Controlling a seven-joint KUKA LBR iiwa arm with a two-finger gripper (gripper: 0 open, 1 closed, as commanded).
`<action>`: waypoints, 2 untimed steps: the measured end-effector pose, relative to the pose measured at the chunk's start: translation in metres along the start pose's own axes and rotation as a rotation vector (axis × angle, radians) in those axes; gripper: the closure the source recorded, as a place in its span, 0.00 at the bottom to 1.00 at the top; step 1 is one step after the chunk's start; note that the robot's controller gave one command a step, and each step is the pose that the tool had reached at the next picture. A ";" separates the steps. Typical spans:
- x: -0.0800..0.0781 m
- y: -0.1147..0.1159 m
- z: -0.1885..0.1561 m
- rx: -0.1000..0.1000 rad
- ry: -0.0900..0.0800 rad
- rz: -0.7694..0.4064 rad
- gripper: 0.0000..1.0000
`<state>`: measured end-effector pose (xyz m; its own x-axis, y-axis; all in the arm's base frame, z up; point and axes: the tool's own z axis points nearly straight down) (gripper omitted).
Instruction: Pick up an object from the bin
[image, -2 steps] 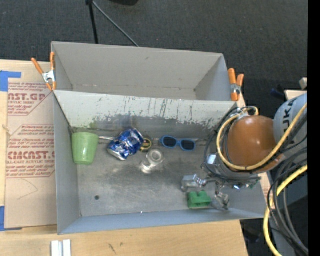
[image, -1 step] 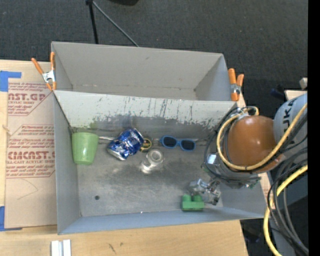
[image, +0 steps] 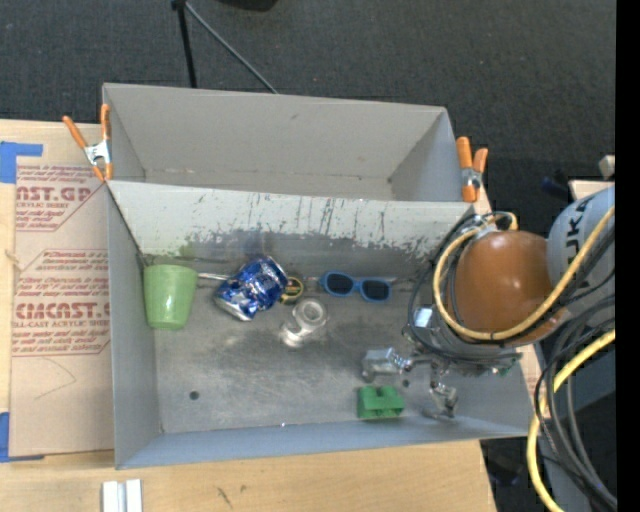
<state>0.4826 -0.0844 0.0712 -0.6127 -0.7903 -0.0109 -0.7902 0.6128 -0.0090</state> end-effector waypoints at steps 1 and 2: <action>-0.068 0.050 0.001 -0.012 0.005 -0.104 0.00; -0.039 0.011 0.002 -0.009 0.010 -0.086 0.00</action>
Offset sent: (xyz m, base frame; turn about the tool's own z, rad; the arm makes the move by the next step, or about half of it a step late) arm 0.0020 0.0788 -0.0009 -0.0982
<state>0.4973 -0.0468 0.0694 -0.5424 -0.8401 -0.0007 -0.8401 0.5424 -0.0010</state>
